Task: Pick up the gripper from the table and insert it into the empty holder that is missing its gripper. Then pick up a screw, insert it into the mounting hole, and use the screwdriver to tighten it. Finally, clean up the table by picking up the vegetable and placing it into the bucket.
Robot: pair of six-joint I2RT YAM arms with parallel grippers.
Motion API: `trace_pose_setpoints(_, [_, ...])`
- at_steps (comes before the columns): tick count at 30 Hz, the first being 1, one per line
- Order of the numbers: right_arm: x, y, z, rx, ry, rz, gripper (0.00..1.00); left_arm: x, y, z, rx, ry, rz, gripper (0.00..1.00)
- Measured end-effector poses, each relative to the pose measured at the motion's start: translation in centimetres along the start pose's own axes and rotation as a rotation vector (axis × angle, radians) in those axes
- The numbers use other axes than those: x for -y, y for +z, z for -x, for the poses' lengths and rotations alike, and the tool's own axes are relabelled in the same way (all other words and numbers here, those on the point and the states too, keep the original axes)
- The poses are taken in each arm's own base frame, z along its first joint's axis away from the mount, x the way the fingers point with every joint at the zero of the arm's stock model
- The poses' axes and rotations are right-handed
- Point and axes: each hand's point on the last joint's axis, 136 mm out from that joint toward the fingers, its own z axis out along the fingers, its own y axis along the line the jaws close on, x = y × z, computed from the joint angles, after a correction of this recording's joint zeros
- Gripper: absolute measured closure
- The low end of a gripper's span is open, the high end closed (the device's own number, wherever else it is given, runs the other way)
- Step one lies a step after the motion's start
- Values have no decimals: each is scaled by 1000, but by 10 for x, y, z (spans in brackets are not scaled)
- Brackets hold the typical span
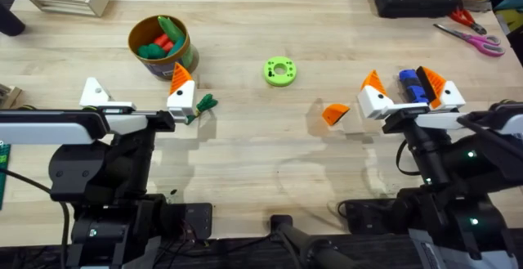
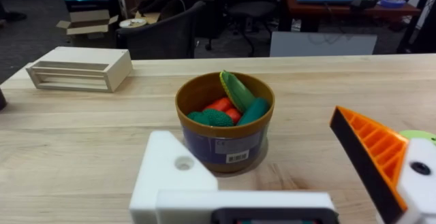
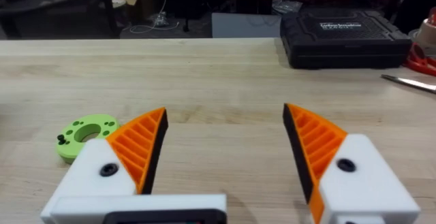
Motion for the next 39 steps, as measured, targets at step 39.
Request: trace_pose_setpoints(39, [-1, -25, 63, -421, 59, -12, 12, 42, -37, -25, -1059, 197, -432, 14])
